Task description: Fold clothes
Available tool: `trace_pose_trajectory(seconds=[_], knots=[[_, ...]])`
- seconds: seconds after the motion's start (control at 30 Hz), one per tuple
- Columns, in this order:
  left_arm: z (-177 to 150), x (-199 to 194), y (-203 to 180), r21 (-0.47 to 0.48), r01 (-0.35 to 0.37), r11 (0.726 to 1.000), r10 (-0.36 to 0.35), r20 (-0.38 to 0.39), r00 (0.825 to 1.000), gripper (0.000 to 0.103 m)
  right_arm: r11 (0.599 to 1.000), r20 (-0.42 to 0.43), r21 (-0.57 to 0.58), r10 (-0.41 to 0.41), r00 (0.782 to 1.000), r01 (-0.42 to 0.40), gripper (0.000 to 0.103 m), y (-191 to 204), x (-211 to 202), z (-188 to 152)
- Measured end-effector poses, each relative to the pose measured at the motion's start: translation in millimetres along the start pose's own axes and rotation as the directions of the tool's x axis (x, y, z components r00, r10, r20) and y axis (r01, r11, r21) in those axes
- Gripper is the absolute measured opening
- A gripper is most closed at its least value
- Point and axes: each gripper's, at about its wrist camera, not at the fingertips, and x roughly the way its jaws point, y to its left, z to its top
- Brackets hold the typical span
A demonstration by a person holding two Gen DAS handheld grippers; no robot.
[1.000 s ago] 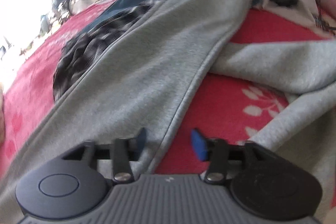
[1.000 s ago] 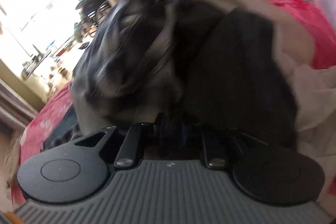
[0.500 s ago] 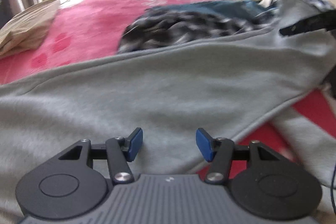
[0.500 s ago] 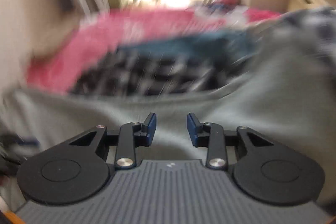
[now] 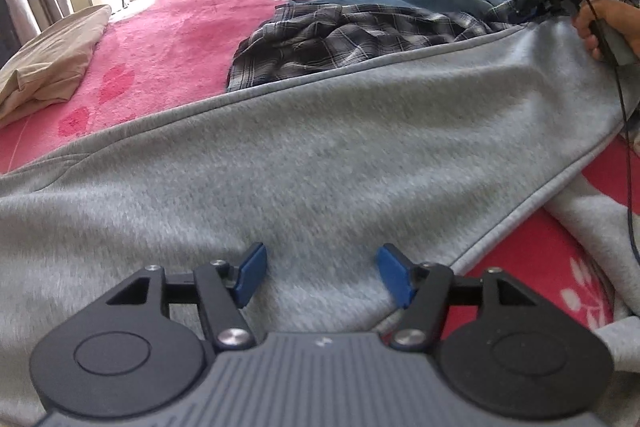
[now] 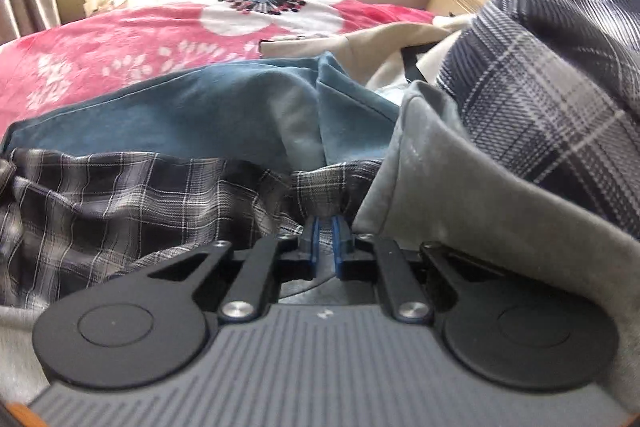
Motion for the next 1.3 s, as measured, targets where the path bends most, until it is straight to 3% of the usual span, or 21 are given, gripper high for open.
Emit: trace_pose_trajectory(seconds=[0.1,0.27,0.4,0.5,0.63,0.73,0.87,0.97,1.03,1.07,1.13,1.2,1.23,1.3], knots=[[2,-12,9,-0.018,-0.007,1.000,0.007,0.003,1.000,0.065,0.997,0.037,0.064,0.050,0.998,-0.053,0.012,1,-31,-5],[-5,-51,44,-0.120,-0.022,0.993,0.026,0.028,0.999,0.067,0.959,0.115,0.109,0.250,0.961,-0.262,0.046,-6,-138,-34],[-33,-97,89,-0.270,-0.051,0.962,0.057,0.017,0.998,0.068,0.914,0.043,0.139,0.378,0.925,-0.380,0.058,-13,-205,-75],[-63,-134,120,-0.361,-0.100,0.927,0.103,-0.013,0.995,0.070,0.900,-0.021,0.213,0.394,0.919,-0.381,0.062,-22,-232,-114],[-118,-181,157,-0.468,-0.192,0.862,0.176,-0.079,0.981,0.071,0.876,-0.112,0.352,0.388,0.915,-0.329,0.069,-40,-244,-170],[-163,-204,178,-0.564,-0.255,0.785,0.202,-0.156,0.967,0.071,0.840,-0.195,0.464,0.408,0.892,-0.282,0.076,-47,-234,-211],[-214,-228,194,-0.662,-0.318,0.678,0.224,-0.226,0.948,0.071,0.731,-0.246,0.653,0.453,0.857,-0.199,0.079,-59,-216,-270],[-235,-237,201,-0.695,-0.327,0.640,0.228,-0.235,0.945,0.071,0.647,-0.219,0.738,0.500,0.838,-0.193,0.079,-57,-202,-296],[-241,-234,204,-0.698,-0.331,0.634,0.217,-0.250,0.943,0.070,0.589,-0.195,0.784,0.532,0.824,-0.194,0.079,-53,-193,-310],[-238,-233,201,-0.678,-0.334,0.655,0.232,-0.240,0.943,0.070,0.561,-0.182,0.804,0.550,0.815,-0.199,0.079,-49,-188,-316],[-233,-231,195,-0.636,-0.340,0.693,0.260,-0.219,0.940,0.070,0.564,-0.170,0.797,0.552,0.816,-0.215,0.074,-39,-185,-318],[-225,-223,187,-0.608,-0.339,0.718,0.269,-0.207,0.941,0.070,0.595,-0.162,0.770,0.535,0.829,-0.233,0.037,-31,-189,-315],[-220,-219,184,-0.593,-0.339,0.730,0.273,-0.200,0.941,0.070,0.574,-0.142,0.782,0.545,0.827,-0.244,0.011,-31,-193,-314],[-212,-211,176,-0.564,-0.338,0.753,0.282,-0.187,0.941,0.070,0.540,-0.097,0.800,0.547,0.831,-0.262,0.010,-31,-207,-312]])
